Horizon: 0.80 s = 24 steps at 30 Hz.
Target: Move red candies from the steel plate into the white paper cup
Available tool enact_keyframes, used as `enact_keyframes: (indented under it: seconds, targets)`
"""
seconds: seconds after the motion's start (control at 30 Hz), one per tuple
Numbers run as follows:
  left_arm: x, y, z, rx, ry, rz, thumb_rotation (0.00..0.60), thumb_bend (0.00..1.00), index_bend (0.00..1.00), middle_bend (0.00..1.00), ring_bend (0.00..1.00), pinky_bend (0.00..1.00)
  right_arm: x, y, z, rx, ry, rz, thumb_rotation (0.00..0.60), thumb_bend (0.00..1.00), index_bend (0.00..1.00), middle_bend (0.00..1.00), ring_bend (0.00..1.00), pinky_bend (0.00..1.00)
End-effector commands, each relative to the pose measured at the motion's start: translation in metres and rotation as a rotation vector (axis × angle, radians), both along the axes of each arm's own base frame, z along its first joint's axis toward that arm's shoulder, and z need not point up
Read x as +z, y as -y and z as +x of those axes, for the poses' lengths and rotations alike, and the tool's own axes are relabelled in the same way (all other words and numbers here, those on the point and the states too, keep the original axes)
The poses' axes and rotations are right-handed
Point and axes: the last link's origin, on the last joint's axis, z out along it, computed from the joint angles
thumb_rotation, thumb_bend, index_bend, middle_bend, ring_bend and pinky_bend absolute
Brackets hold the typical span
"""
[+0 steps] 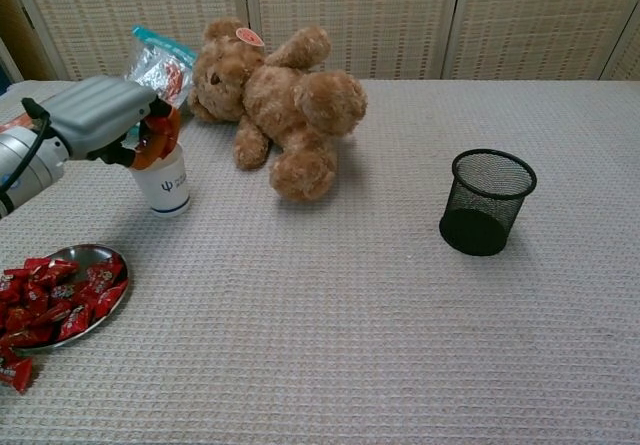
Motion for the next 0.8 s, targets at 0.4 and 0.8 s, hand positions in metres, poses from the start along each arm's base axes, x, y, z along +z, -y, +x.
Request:
enact_keyframes:
  seconds: [0.4, 0.8]
  targets:
    - [0.001, 0.0, -0.002, 0.017, 0.012, -0.011, 0.6, 0.51, 0.44, 0.45, 0.39, 0.63, 0.001, -0.001, 0.0, -0.001, 0.0, -0.002, 0.6, 0.01, 0.0, 0.0, 0.0, 0.0]
    - [0.013, 0.009, 0.001, -0.01, 0.076, 0.004, 0.6, 0.49, 0.29, 0.36, 0.3, 0.56, 0.0, 0.0, 0.0, -0.005, -0.002, 0.002, 0.6, 0.01, 0.0, 0.0, 0.0, 0.0]
